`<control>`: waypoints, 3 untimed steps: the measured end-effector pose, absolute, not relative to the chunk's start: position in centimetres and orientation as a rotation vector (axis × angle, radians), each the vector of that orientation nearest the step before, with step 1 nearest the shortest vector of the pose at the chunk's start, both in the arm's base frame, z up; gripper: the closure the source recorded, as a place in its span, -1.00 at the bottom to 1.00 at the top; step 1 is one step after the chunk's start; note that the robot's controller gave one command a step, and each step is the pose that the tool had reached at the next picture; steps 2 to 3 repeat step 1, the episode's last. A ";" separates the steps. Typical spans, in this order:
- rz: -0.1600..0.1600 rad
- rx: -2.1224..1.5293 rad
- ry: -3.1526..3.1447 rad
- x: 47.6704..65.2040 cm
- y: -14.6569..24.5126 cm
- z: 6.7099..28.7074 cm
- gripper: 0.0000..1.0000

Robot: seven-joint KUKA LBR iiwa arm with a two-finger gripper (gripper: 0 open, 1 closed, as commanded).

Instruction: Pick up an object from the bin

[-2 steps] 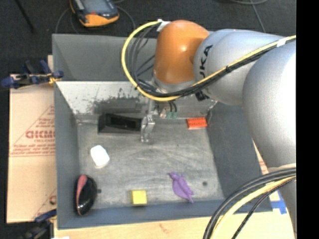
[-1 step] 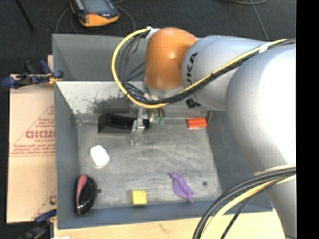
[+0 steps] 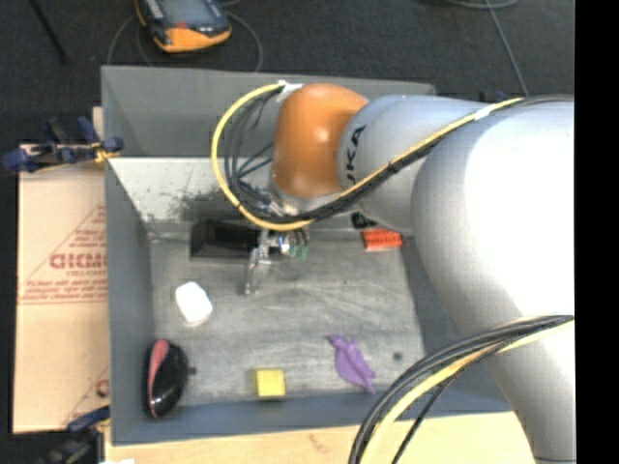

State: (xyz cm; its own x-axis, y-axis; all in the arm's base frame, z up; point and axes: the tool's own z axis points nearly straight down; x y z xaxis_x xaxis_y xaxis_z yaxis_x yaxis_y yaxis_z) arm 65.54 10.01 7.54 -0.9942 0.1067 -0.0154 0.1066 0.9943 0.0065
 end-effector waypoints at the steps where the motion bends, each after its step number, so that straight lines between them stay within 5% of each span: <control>1: 0.002 0.187 3.134 65.1 10.0 12.1 1.00; 3: 0.002 0.187 3.134 65.1 10.0 12.1 1.00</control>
Offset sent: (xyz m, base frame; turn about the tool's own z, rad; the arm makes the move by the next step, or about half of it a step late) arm 0.0000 0.0000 0.0000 0.0000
